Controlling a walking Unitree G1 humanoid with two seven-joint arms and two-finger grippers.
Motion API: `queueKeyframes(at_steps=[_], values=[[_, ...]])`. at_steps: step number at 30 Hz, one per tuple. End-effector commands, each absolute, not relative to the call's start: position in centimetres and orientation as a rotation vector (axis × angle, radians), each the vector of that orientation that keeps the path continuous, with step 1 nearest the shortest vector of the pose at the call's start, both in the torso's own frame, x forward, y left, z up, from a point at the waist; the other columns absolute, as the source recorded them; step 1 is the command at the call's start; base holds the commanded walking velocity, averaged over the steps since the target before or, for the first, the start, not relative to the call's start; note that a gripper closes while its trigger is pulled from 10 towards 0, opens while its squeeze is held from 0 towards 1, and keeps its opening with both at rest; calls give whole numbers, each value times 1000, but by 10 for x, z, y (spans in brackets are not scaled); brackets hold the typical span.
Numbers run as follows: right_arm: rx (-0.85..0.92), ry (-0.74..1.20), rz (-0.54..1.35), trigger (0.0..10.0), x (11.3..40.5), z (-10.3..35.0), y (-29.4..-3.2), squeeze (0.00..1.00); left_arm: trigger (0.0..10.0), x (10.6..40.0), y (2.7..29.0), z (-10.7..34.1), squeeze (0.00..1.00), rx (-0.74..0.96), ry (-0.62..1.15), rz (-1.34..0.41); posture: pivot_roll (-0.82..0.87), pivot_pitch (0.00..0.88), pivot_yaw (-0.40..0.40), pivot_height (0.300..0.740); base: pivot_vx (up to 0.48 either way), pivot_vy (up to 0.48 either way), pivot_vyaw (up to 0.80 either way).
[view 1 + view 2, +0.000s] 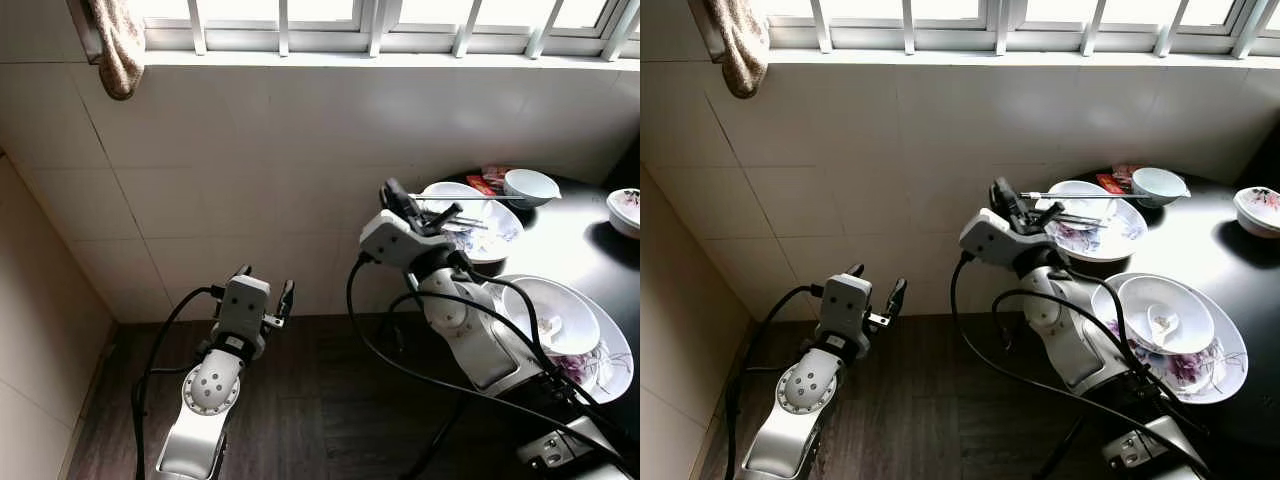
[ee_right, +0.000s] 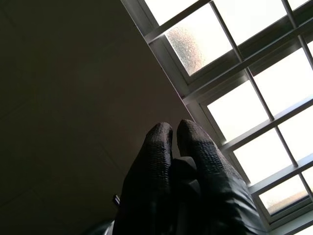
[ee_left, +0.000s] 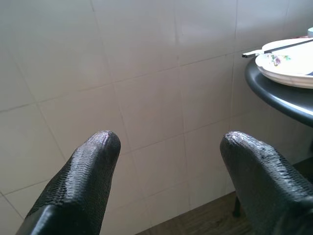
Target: Kitchen organization
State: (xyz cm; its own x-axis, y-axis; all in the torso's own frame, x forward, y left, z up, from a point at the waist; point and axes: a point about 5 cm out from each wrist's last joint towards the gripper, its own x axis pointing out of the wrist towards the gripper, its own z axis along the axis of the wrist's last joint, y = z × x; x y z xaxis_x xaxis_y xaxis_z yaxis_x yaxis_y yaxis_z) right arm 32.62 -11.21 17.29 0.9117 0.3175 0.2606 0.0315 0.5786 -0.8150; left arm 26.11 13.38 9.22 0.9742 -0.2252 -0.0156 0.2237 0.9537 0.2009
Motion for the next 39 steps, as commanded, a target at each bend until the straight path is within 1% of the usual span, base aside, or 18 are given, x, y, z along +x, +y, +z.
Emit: queueKeyframes(at_steps=[1, 2, 3, 4, 7, 8, 9, 10, 17, 23, 30, 39], values=[[-938, -414, 169, 3725, 326, 177, -115, 0, 10000, 262, 133, 92, 0, 206, -7, -231, 83, 0, -66, 740, 0, 0, 0], [-959, -413, 190, 4627, 323, 172, -115, 0, 10000, 262, 133, 92, 0, 208, -10, -226, 76, 0, -62, 740, 0, 0, 800], [-1001, -417, 209, 3529, 319, 167, -116, 0, 10000, 262, 134, 93, 0, 209, -13, -222, 73, 0, -60, 740, 0, 0, 800], [-1087, -436, 249, 6980, 314, 160, -117, 0, 10000, 262, 135, 93, 0, 212, -16, -217, 70, 0, -59, 740, 0, 0, 800], [-1105, -442, 265, 6980, 312, 159, -118, 0, 10000, 262, 135, 93, 0, 213, -16, -217, 69, 0, -59, 740, 0, 0, 800], [-1116, -449, 279, 9647, 311, 159, -118, 0, 10000, 262, 135, 93, 0, 214, -17, -216, 68, 0, -60, 740, 0, 0, 800], [-1116, -449, 279, 9647, 311, 159, -118, 0, 10000, 262, 135, 93, 0, 214, -17, -216, 68, 0, -60, 740, 0, 0, 800], [-1172, -477, 306, 10000, 310, 159, -118, 0, 10000, 263, 135, 94, 0, 216, -21, -210, 69, 0, -61, 740, 0, 0, 800], [-1163, -504, 339, 10000, 309, 158, -108, 0, 10000, 264, 137, 95, 0, 223, -31, -193, 81, 0, -68, 740, 0, 0, 800], [-1112, -532, 380, 10000, 304, 157, -96, 0, 10000, 266, 142, 97, 0, 236, -48, -158, 84, 0, -68, 740, 0, 0, 800], [-1095, -512, 395, 10000, 301, 148, -94, 0, 10000, 267, 145, 100, 0, 235, -66, -133, 90, 0, -66, 740, 0, 0, 800], [-1038, -476, 379, 10000, 303, 145, -93, 0, 10000, 267, 144, 101, 0, 235, -68, -152, 96, 0, -64, 740, 0, 0, 800]])
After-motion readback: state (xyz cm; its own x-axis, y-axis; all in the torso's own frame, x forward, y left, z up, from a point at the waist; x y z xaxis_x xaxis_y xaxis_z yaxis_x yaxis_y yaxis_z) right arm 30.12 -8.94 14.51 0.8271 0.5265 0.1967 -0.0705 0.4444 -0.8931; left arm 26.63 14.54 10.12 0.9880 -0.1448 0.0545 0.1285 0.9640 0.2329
